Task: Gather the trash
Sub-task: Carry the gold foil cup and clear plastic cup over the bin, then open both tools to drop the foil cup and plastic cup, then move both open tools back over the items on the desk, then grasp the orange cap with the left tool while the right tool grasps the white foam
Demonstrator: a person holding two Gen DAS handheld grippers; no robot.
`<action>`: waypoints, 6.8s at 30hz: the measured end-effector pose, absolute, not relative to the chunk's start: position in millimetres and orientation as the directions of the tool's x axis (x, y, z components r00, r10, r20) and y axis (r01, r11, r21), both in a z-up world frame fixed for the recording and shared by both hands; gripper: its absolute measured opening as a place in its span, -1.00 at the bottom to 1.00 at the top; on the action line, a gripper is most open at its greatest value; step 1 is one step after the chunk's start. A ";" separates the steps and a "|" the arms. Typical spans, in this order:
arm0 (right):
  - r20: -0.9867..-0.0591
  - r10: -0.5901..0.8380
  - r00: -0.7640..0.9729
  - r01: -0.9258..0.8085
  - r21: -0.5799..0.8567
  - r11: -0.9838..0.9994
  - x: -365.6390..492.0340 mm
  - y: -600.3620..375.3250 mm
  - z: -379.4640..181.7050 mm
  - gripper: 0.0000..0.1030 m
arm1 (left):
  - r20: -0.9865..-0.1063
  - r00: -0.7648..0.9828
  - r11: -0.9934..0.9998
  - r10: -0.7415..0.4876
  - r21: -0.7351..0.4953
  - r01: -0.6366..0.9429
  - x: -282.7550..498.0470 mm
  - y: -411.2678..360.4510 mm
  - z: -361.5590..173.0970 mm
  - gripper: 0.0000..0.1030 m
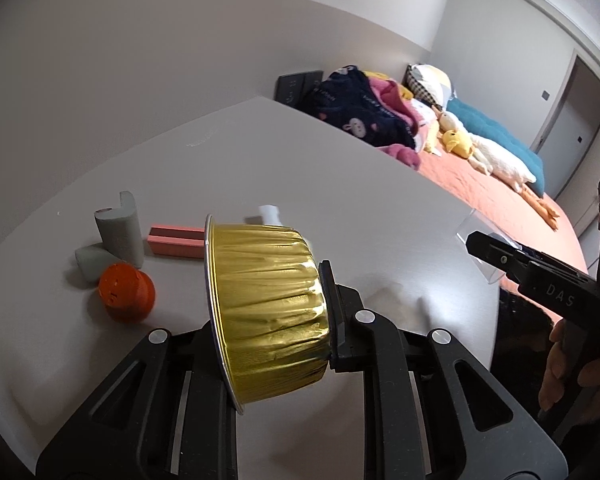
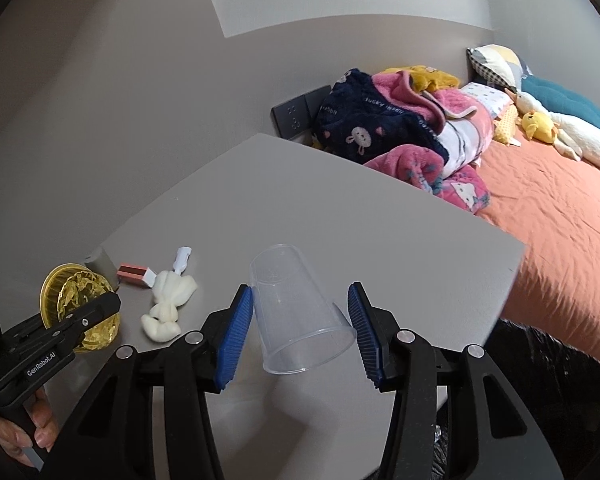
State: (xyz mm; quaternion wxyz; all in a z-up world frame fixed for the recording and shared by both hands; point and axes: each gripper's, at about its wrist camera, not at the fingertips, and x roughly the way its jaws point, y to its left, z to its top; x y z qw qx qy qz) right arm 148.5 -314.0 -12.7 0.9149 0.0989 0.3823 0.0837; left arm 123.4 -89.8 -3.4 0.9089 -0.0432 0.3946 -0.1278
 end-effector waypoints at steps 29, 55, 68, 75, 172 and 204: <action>-0.619 0.162 0.768 -0.020 0.228 0.973 28.4 -346.9 33.4 -0.01 | -0.652 0.640 0.904 -0.406 -0.185 0.386 45.0 -159.3 37.5 -0.64; -0.607 0.088 0.790 0.067 0.228 0.971 -23.7 -387.1 40.4 -0.01 | -0.646 0.594 0.851 -0.480 -0.180 0.493 17.2 -208.3 42.6 -0.64; -0.609 0.035 0.792 0.139 0.236 0.962 -39.2 -420.3 37.1 -0.01 | -0.658 0.545 0.814 -0.520 -0.187 0.550 15.6 -240.8 36.1 -0.64; -0.614 0.000 0.789 0.188 0.242 0.952 -48.4 -440.8 33.1 -0.01 | -0.661 0.521 0.789 -0.540 -0.182 0.587 13.1 -263.3 34.0 -0.64; -0.629 0.185 0.755 -0.008 0.273 0.962 62.4 -291.1 6.6 0.61 | -0.713 0.665 0.971 -0.223 -0.103 0.216 70.1 -73.8 -0.3 0.88; -0.718 0.291 0.633 -0.122 0.279 0.953 158.8 -209.2 -36.4 0.37 | -0.775 0.626 0.991 -0.087 -0.132 -0.026 141.7 1.2 -48.2 0.10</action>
